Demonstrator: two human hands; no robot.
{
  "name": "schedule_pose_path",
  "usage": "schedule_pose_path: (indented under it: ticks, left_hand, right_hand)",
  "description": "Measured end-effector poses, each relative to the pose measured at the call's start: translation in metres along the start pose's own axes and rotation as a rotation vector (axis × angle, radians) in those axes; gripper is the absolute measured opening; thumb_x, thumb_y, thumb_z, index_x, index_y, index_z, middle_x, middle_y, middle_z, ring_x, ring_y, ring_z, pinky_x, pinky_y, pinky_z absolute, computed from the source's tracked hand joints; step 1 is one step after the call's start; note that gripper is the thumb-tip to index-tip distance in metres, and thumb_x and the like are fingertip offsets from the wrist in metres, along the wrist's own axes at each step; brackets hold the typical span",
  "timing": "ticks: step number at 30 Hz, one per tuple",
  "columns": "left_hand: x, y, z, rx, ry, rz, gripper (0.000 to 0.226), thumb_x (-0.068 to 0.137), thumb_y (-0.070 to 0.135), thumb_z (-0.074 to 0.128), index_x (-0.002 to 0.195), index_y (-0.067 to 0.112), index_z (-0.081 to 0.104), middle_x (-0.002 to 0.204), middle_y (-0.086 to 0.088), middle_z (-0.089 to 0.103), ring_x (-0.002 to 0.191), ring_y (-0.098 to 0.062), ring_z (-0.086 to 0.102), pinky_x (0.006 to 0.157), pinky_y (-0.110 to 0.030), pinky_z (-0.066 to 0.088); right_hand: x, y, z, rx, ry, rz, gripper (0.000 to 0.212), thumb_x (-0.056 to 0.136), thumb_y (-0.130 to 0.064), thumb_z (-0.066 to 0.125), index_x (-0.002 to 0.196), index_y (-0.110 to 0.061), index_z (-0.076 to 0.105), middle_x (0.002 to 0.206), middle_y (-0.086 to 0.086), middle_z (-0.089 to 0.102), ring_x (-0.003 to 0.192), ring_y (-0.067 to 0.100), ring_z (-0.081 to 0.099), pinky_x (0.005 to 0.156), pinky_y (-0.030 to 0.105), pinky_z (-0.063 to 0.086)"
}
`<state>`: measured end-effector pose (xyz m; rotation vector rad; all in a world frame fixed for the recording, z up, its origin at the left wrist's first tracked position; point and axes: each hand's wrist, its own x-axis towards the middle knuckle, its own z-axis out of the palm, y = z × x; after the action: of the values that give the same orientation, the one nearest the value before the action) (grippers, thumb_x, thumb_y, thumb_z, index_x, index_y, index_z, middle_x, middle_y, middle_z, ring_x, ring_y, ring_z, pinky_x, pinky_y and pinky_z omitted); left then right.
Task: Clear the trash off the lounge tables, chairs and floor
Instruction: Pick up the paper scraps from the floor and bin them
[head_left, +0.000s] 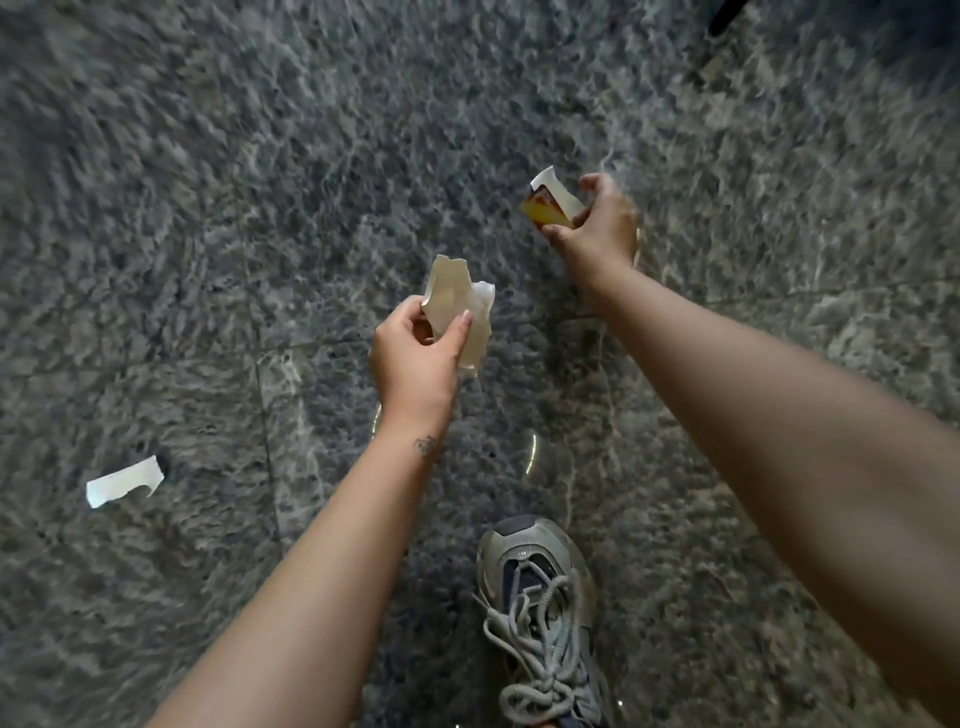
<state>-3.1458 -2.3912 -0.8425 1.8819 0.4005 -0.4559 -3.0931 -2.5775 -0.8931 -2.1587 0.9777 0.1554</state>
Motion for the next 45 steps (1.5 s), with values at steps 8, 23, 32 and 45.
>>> schedule_pose_path:
  ticks: [8,23,32,45]
  left_hand:
    - [0.000,0.001,-0.020,-0.030,0.062,-0.036,0.011,0.080,0.010,0.070,0.079,0.008,0.059,0.081,-0.012,0.064,0.075,-0.022,0.058,0.077,-0.048,0.051]
    - [-0.062,-0.056,-0.152,-0.242,0.328,-0.208,0.013,0.094,0.020,0.051,0.082,0.016,0.051,0.092,-0.018,0.064,0.089,-0.036,0.061,0.082,-0.054,0.049]
    - [-0.131,-0.093,-0.249,-0.210,0.638,-0.364,0.009,0.086,0.012,0.061,0.088,0.005,0.057,0.090,-0.017,0.066,0.087,-0.035,0.062,0.079,-0.047,0.050]
    - [-0.172,-0.162,-0.318,-0.229,0.874,-0.514,0.008,0.090,0.009,0.053,0.084,0.009,0.048,0.089,-0.019,0.061,0.086,-0.035,0.057,0.077,-0.041,0.043]
  right_hand:
    - [-0.006,-0.009,0.003,-0.221,0.089,0.023,0.017,0.077,-0.025,0.071,0.090,-0.020,0.062,0.111,0.005,0.058,0.109,0.022,0.051,0.091,0.029,0.038]
    - [-0.247,-0.077,0.091,0.309,-0.490,-0.268,0.035,0.064,-0.010,0.082,0.077,-0.020,0.051,0.078,-0.007,0.057,0.072,0.009,0.055,0.066,0.030,0.049]
    - [-0.341,-0.108,0.143,-0.004,-0.829,-0.630,0.037,0.062,-0.019,0.084,0.088,-0.007,0.061,0.080,0.004,0.055,0.067,0.007,0.046,0.067,0.018,0.040]
    - [-0.300,-0.137,0.271,-0.763,-0.461,-0.742,0.033,0.088,-0.027,0.055,0.119,-0.015,0.052,0.127,0.013,0.046,0.121,0.033,0.040,0.100,0.042,0.027]
